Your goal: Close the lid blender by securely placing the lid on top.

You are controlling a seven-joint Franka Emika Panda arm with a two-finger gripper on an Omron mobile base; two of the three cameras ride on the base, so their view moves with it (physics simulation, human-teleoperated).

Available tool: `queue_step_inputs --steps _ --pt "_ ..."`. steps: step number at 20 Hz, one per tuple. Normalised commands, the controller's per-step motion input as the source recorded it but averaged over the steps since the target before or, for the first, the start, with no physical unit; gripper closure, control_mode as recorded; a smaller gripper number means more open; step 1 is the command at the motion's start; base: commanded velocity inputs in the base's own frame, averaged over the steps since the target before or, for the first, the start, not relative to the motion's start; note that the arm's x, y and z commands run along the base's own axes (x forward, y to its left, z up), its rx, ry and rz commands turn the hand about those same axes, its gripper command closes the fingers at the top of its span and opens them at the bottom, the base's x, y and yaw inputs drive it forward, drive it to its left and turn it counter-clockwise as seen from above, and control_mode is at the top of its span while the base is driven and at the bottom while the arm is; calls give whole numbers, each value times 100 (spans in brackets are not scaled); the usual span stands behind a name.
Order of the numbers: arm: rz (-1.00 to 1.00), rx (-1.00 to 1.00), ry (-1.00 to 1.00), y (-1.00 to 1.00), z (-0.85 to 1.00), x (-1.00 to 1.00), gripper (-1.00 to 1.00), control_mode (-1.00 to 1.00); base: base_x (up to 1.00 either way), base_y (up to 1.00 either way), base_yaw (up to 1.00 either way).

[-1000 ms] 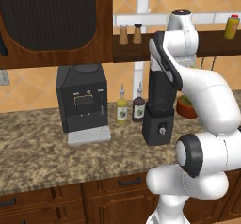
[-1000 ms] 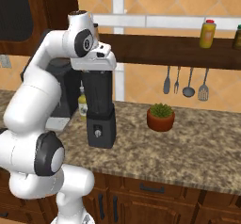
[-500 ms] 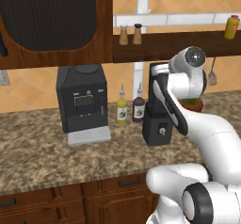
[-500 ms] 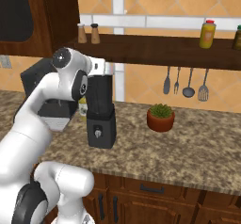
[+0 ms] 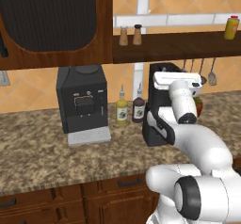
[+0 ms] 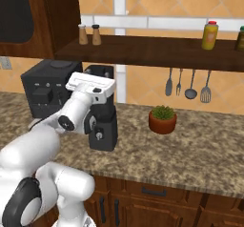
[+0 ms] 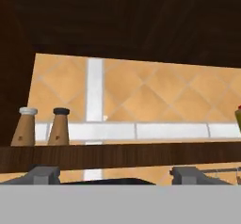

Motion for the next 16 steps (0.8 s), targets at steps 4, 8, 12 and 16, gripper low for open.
queue_step_inputs --steps 4,8,12,16 --pt "0 -8 63 -37 3 -100 -100 -100 0 0 0" --pt "0 -10 65 -37 0 -100 -100 -100 0 0 0" --pt "0 -5 60 -38 5 -100 -100 -100 0 0 0" --pt "0 0 43 -40 9 -99 -100 -100 0 0 0"
